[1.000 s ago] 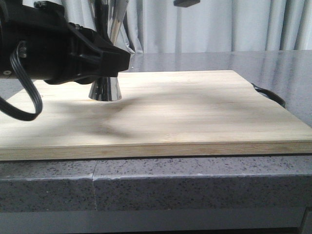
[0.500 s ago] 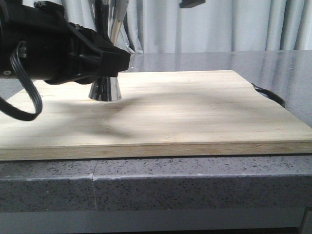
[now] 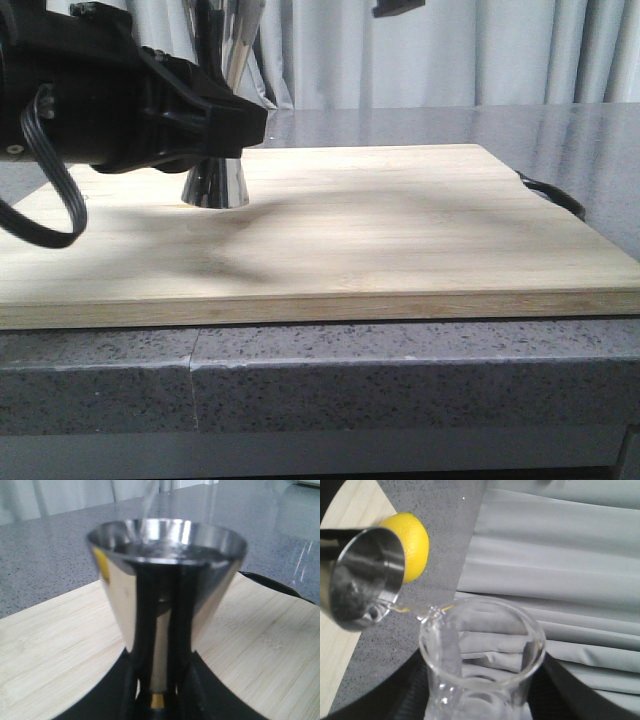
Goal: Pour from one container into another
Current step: 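Tilt the beaker with the right gripper, pouring liquid into the jigger, then set the empty beaker down on the board and release it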
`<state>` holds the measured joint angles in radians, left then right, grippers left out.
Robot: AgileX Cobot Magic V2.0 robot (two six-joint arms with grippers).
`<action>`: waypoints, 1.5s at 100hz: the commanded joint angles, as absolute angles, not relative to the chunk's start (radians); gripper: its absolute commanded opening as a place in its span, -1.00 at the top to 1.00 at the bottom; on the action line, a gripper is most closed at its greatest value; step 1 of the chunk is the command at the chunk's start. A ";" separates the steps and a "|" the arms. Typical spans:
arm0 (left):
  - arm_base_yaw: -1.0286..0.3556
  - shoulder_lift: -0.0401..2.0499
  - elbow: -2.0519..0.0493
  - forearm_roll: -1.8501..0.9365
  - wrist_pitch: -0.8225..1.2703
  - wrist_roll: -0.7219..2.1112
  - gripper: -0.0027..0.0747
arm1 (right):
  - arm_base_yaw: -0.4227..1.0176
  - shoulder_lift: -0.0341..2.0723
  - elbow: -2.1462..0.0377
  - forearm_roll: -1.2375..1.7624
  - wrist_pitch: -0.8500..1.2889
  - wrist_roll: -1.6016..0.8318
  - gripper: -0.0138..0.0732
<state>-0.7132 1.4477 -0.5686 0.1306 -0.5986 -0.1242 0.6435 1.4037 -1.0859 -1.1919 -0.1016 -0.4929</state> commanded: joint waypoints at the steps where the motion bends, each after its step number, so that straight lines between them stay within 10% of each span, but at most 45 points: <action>1: -0.722 1.412 -0.591 0.126 -0.688 -0.137 0.98 | 0.638 1.366 -1.125 -1.169 -0.122 -0.482 0.02; 86: -0.722 1.412 -0.591 0.126 -0.694 -0.137 0.98 | 0.616 1.366 -1.125 -1.049 -0.027 0.198 0.02; 150: -0.722 1.412 -0.591 0.126 -0.694 -0.137 0.98 | 0.045 1.381 -0.892 -0.949 -0.682 0.788 0.02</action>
